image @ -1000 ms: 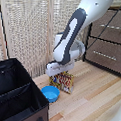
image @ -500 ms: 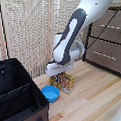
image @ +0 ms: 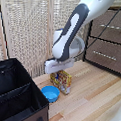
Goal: Position your gripper near the granola bar, please. Lightly grip the granola bar with your gripping tool. Relocate your gripper along with the granola bar toward the leading division of the caddy with caution. Gently release the granola bar into the leading division of the caddy.
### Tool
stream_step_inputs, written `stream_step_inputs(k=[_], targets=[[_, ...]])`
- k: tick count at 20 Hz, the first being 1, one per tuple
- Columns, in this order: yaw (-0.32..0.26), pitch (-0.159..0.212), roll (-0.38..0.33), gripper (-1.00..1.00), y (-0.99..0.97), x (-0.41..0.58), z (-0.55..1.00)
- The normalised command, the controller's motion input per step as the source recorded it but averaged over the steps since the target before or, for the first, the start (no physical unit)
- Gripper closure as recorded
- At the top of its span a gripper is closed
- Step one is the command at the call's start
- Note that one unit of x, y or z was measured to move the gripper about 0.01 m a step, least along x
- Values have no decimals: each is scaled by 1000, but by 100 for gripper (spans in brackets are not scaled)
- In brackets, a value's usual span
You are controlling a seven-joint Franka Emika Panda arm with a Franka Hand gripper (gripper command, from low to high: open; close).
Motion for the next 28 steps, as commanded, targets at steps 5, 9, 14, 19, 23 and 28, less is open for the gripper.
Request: stream_step_inputs(k=[5,9,14,19,23,28], targets=[[-219,33,59,100,35,76,817],[-282,2,85,100,45,37,679],[-330,0,113,100,0,-14,596],[-338,-1,96,100,0,-23,622],[-325,0,105,100,0,-21,576],[-249,7,118,100,166,-15,391]])
